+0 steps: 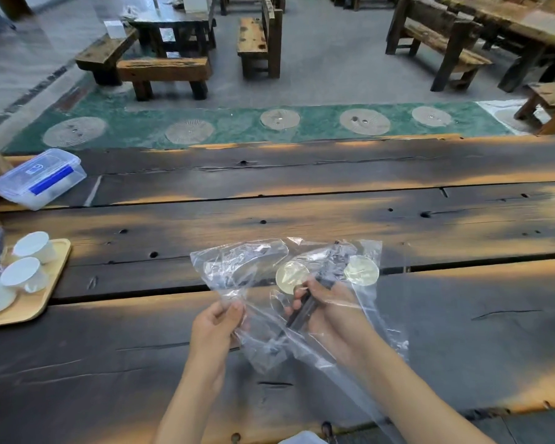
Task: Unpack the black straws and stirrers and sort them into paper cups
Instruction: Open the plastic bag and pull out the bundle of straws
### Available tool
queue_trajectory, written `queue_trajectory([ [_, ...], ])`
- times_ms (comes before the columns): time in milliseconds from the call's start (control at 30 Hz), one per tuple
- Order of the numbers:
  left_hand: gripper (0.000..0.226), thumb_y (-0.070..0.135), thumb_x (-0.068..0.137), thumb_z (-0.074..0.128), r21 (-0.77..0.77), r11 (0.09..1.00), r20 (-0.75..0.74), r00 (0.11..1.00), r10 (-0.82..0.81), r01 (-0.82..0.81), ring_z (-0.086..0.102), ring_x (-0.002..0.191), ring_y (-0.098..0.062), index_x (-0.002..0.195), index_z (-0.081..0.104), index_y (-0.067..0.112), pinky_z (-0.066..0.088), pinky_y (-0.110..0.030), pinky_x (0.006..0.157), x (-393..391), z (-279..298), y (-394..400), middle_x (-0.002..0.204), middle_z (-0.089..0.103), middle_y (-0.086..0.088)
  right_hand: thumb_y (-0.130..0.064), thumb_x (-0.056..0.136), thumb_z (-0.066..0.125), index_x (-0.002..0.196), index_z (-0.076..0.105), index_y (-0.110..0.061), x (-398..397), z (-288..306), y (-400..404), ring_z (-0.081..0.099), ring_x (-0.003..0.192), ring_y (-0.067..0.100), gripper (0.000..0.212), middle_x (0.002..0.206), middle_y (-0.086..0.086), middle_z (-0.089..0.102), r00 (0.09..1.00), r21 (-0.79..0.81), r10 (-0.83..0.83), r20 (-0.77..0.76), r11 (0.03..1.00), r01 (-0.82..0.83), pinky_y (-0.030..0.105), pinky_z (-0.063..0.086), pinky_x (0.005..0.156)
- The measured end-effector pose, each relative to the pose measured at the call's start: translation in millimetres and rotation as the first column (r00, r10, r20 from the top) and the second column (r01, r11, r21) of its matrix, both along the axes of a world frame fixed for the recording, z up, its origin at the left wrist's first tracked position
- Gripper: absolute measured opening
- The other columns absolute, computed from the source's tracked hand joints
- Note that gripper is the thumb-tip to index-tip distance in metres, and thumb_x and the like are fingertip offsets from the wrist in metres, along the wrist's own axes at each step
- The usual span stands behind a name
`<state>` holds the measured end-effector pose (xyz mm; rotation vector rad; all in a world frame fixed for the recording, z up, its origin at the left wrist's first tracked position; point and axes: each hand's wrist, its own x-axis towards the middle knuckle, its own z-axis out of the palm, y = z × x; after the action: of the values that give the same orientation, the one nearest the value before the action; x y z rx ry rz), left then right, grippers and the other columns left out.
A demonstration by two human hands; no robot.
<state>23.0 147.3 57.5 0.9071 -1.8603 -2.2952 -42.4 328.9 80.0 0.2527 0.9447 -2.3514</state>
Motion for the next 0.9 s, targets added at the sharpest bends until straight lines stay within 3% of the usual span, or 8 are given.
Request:
queue_trajectory([
  [133, 0.023, 0.020, 0.095, 0.059, -0.009, 0.996, -0.002, 0.996, 0.086, -0.086, 0.050, 0.056, -0.011, 0.083, 0.065, 0.001, 0.043, -0.022, 0.054, 2, -2, 5, 0.061, 0.057, 0.002, -0.019, 0.069, 0.085, 0.093, 0.051, -0.006, -3, -3, -2, 0.058, 0.061, 0.023, 0.044, 0.073, 0.012, 0.059, 0.999, -0.002, -0.002, -0.046, 1.000, 0.002, 0.044, 0.056, 0.069],
  [267, 0.032, 0.034, 0.097, 0.053, 0.025, 0.997, 0.026, 0.997, 0.072, -0.072, 0.059, 0.061, -0.011, 0.086, 0.064, 0.006, 0.051, -0.025, 0.055, 5, -7, 1, 0.073, 0.062, -0.001, -0.007, 0.097, 0.052, 0.092, 0.049, -0.007, -1, 4, -2, 0.053, 0.060, 0.024, 0.006, 0.069, 0.012, 0.057, 0.995, 0.027, -0.096, -0.013, 0.995, 0.096, 0.045, 0.051, 0.071],
  [333, 0.039, 0.046, 0.096, 0.050, 0.123, 0.989, 0.024, 0.996, -0.083, 0.080, 0.072, 0.081, -0.017, 0.105, 0.065, 0.011, 0.061, -0.036, 0.071, 9, -10, -2, 0.090, 0.074, 0.000, -0.008, 0.098, 0.047, 0.087, 0.050, -0.006, -4, 5, -2, 0.052, 0.058, 0.023, 0.011, 0.067, 0.011, 0.056, 0.993, 0.023, -0.115, 0.016, 0.993, 0.114, 0.044, 0.051, 0.067],
  [433, 0.060, 0.052, 0.080, 0.070, 0.221, 0.933, 0.031, 0.954, -0.299, 0.285, 0.068, 0.108, -0.035, 0.132, 0.054, 0.025, 0.053, -0.056, 0.093, 18, -11, -3, 0.119, 0.071, -0.013, -0.012, 0.094, 0.050, 0.085, 0.050, -0.007, -6, 3, -1, 0.053, 0.057, 0.021, 0.010, 0.067, 0.009, 0.056, 0.993, 0.026, -0.108, 0.036, 0.994, 0.107, 0.041, 0.054, 0.066],
  [533, 0.065, 0.032, 0.075, 0.083, 0.204, 0.948, -0.016, 0.969, -0.245, 0.243, 0.071, 0.092, -0.032, 0.131, 0.054, 0.017, 0.057, -0.047, 0.083, 21, -13, -1, 0.106, 0.074, -0.017, -0.010, 0.098, 0.047, 0.091, 0.048, -0.008, -2, 2, 3, 0.052, 0.058, 0.020, 0.007, 0.068, 0.009, 0.054, 0.993, 0.025, -0.121, -0.003, 0.992, 0.121, 0.040, 0.054, 0.064],
  [667, 0.040, 0.003, 0.083, 0.068, 0.200, 0.976, -0.109, 0.992, -0.060, 0.081, 0.062, 0.064, -0.021, 0.118, 0.059, 0.019, 0.059, -0.029, 0.065, 20, -12, -6, 0.075, 0.067, -0.014, -0.010, 0.101, 0.046, 0.093, 0.048, -0.009, 2, 1, 6, 0.052, 0.057, 0.018, 0.007, 0.069, 0.007, 0.053, 0.992, 0.057, -0.120, -0.027, 0.991, 0.121, 0.042, 0.050, 0.071],
  [767, 0.033, -0.002, 0.086, 0.065, 0.189, 0.981, -0.131, 0.991, -0.022, 0.046, 0.061, 0.062, -0.020, 0.109, 0.062, 0.021, 0.058, -0.027, 0.062, 20, -13, -8, 0.075, 0.067, -0.014, -0.007, 0.100, 0.047, 0.095, 0.047, -0.010, 1, 1, 5, 0.051, 0.058, 0.020, 0.006, 0.070, 0.008, 0.050, 0.991, 0.051, -0.129, -0.045, 0.990, 0.132, 0.042, 0.053, 0.069],
  [900, 0.037, 0.001, 0.088, 0.065, 0.155, 0.987, -0.110, 0.994, -0.009, 0.026, 0.061, 0.069, -0.022, 0.123, 0.059, 0.011, 0.059, -0.031, 0.071, 24, -23, -21, 0.088, 0.067, -0.018, -0.005, 0.102, 0.042, 0.094, 0.047, -0.007, -1, 6, 5, 0.049, 0.060, 0.021, 0.009, 0.071, 0.011, 0.048, 0.983, 0.039, -0.178, -0.038, 0.983, 0.179, 0.043, 0.048, 0.067],
])
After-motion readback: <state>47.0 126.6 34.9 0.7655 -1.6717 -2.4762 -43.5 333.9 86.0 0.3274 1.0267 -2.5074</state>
